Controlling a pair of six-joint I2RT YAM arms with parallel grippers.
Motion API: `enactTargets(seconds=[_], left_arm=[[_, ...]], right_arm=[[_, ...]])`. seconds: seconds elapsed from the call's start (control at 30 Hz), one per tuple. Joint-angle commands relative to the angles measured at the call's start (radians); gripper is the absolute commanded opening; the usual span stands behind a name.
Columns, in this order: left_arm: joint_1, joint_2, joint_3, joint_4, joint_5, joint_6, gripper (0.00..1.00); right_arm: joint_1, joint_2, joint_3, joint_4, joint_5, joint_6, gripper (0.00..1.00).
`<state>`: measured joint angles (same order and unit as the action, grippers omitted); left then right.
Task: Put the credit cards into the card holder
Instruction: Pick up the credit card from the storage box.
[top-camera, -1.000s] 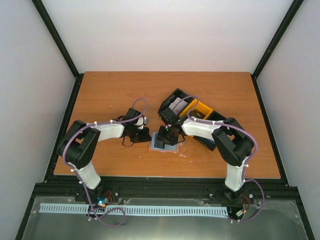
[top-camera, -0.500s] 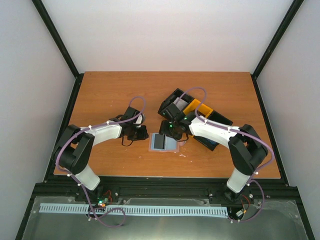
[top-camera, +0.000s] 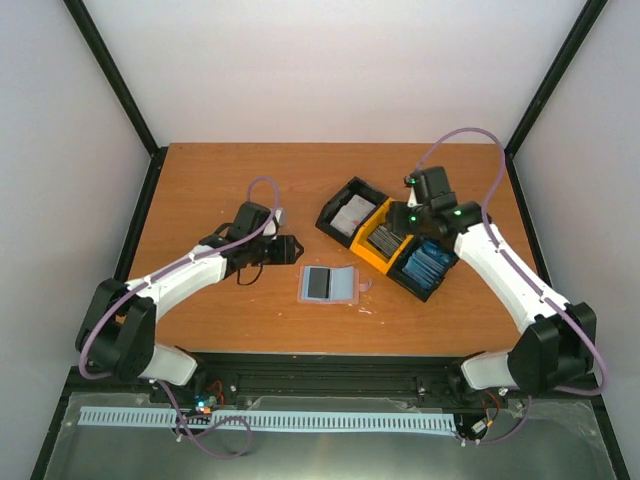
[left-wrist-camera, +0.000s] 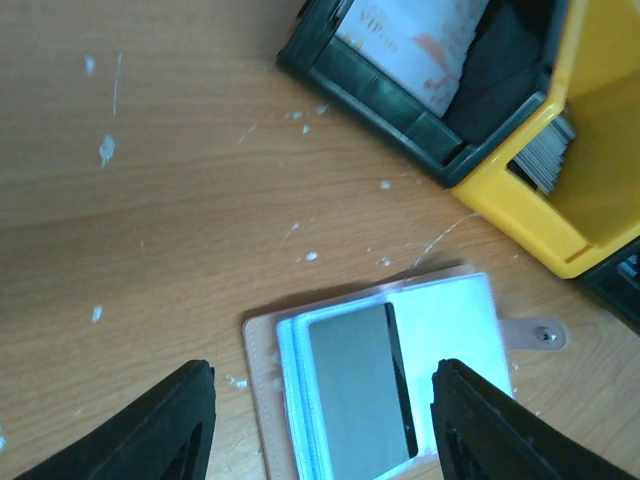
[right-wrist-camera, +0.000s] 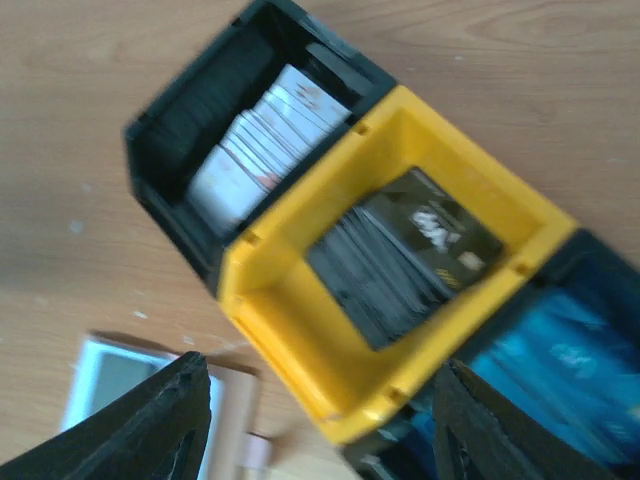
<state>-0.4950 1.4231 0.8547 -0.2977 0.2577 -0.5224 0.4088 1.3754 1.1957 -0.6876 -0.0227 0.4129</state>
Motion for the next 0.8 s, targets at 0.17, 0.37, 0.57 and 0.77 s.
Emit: enactTargets(seconds=[0.17,0.37,0.57,0.77], left_arm=[[0.027,-0.050,0.083,0.042,-0.021,0.126,0.84],[0.030,-0.008,0.110,0.011,-0.019,0.151,0.89],[0.030,0.007,0.095,0.025,-0.023,0.135,0.89],[0.030,0.021,0.077,0.024,-0.070,0.137,0.90]], right_arm=[[-0.271,0.030,-0.066,-0.040,-0.121,-0.513,0.57],[-0.312,0.171,-0.049,-0.112,-0.173,-0.671,0.54],[-0.312,0.283,-0.028,-0.120,-0.045,-0.683,0.44],[-0.311,0.346,-0.041,-0.110,0.018,-0.666,0.45]])
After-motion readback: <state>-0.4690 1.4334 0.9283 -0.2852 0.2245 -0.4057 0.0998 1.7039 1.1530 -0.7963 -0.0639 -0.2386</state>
